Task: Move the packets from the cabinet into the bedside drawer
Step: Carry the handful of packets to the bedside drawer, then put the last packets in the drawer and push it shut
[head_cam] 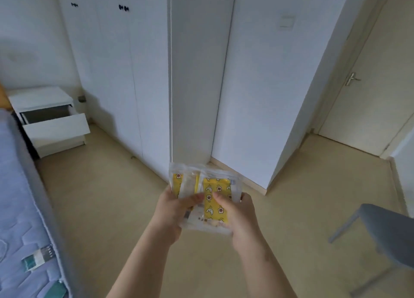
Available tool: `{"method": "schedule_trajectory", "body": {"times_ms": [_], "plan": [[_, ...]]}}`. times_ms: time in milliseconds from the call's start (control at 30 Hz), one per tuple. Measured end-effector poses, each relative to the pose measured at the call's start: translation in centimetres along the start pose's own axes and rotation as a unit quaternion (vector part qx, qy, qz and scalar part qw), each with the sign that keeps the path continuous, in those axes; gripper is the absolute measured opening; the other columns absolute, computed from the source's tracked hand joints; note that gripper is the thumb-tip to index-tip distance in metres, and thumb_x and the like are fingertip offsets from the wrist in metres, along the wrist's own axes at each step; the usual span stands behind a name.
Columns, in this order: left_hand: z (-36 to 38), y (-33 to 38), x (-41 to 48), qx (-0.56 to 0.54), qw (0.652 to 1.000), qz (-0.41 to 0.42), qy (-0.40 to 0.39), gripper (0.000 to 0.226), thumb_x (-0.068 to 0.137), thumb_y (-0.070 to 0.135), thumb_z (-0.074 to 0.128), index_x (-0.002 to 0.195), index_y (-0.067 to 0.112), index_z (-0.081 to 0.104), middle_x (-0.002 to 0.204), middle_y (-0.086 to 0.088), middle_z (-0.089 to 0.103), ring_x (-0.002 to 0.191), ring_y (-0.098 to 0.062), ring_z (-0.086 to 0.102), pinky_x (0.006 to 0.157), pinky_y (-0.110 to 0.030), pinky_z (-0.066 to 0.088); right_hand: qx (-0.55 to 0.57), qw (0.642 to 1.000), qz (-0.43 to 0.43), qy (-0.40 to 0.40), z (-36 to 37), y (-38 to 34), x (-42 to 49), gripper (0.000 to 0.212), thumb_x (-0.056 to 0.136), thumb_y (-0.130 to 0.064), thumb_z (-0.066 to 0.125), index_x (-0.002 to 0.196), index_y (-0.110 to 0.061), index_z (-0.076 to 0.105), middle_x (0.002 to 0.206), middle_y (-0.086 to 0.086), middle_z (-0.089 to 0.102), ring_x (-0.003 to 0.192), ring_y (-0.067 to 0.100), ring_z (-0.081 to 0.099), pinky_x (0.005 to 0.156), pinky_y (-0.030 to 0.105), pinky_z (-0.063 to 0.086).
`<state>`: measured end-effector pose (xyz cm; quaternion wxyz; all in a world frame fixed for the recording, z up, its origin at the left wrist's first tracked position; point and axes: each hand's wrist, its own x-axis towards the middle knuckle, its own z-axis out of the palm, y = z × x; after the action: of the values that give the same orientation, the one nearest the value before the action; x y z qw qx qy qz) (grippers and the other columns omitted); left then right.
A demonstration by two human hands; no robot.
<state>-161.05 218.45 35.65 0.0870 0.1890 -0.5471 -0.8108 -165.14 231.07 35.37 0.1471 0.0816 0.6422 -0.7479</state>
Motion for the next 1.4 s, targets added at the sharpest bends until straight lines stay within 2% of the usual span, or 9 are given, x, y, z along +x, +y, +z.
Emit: {"method": "schedule_trajectory", "body": {"times_ms": [167,267,433,600,767,1033,1200,1300,1400], "plan": [[-0.1,3.5,10.3,-0.057,0.994,0.023,0.087,0.032,0.074,-0.004,0.07,0.104,0.003,0.061,0.096,-0.021,0.071,0.078,-0.036,0.07,0.069,-0.053,0.057,-0.022,0.997,-0.011,-0.073,5.2,-3.7,11.4,0.025,0.078,-0.014,0.075,0.097,-0.009,0.06,0.094,0.013,0.07,0.084,0.03,0.07,0.066,0.044,0.059],[-3.0,5.5,14.6,-0.08,0.984,0.025,0.155,0.039,0.07,0.001,0.072,0.107,0.002,0.06,0.095,-0.02,0.072,0.079,-0.036,0.071,0.066,-0.049,0.059,-0.052,0.99,-0.003,-0.132,10.6,-4.2,16.3,0.021,0.078,-0.012,0.074,0.096,-0.01,0.063,0.094,0.014,0.071,0.084,0.031,0.07,0.066,0.046,0.059],[-9.7,7.6,20.1,-0.089,0.963,0.034,0.251,0.024,0.078,-0.001,0.069,0.101,0.004,0.061,0.089,-0.018,0.073,0.072,-0.033,0.071,0.061,-0.046,0.059,-0.091,0.972,0.026,-0.214,19.7,-3.2,21.6,0.013,0.081,-0.012,0.072,0.091,-0.011,0.063,0.085,0.011,0.071,0.076,0.026,0.069,0.057,0.036,0.059],[-17.6,12.7,27.7,-0.078,0.954,0.06,0.284,0.023,0.077,-0.001,0.071,0.098,0.005,0.062,0.09,-0.018,0.073,0.078,-0.035,0.071,0.063,-0.044,0.06,-0.101,0.962,0.005,-0.256,31.2,-3.6,27.3,0.013,0.081,-0.015,0.072,0.092,-0.014,0.065,0.087,0.007,0.071,0.078,0.022,0.069,0.06,0.031,0.057],[-25.8,19.5,35.6,-0.077,0.944,0.077,0.311,0.023,0.077,0.001,0.072,0.097,0.006,0.063,0.088,-0.015,0.074,0.077,-0.034,0.071,0.065,-0.044,0.059,-0.093,0.955,-0.003,-0.282,43.8,-5.4,32.4,0.018,0.081,-0.014,0.071,0.098,-0.013,0.064,0.089,0.008,0.071,0.076,0.023,0.07,0.048,0.025,0.053],[-38.4,24.4,45.1,-0.075,0.919,0.059,0.384,0.025,0.077,0.004,0.074,0.099,0.008,0.063,0.088,-0.013,0.074,0.077,-0.031,0.072,0.063,-0.042,0.059,-0.099,0.94,0.047,-0.324,59.9,-2.9,39.2,0.018,0.082,-0.011,0.07,0.099,-0.012,0.065,0.09,0.009,0.072,0.076,0.023,0.07,0.049,0.029,0.055],[-46.6,27.8,52.5,-0.066,0.901,0.078,0.421,0.019,0.078,0.005,0.073,0.095,0.009,0.064,0.083,-0.011,0.073,0.063,-0.021,0.071,0.047,-0.028,0.054,-0.105,0.92,0.05,-0.375,71.1,-1.9,44.9,0.019,0.084,-0.011,0.069,0.102,-0.012,0.063,0.085,0.006,0.07,0.066,0.015,0.068,0.041,0.022,0.049],[-51.5,31.1,57.7,-0.089,0.889,0.087,0.44,0.023,0.077,0.005,0.074,0.098,0.01,0.065,0.087,-0.012,0.074,0.076,-0.029,0.072,0.065,-0.041,0.058,-0.111,0.908,0.047,-0.402,78.8,-2.1,49.0,0.022,0.084,-0.012,0.069,0.104,-0.012,0.062,0.085,0.005,0.071,0.066,0.013,0.068,0.044,0.023,0.051],[-56.3,34.0,61.6,-0.102,0.874,0.094,0.465,0.022,0.077,0.005,0.074,0.097,0.011,0.065,0.088,-0.011,0.074,0.079,-0.031,0.071,0.07,-0.045,0.058,-0.129,0.894,0.057,-0.424,86.0,-1.6,52.1,0.024,0.083,-0.013,0.07,0.106,-0.009,0.062,0.089,0.007,0.071,0.074,0.019,0.07,0.05,0.028,0.054]]}}
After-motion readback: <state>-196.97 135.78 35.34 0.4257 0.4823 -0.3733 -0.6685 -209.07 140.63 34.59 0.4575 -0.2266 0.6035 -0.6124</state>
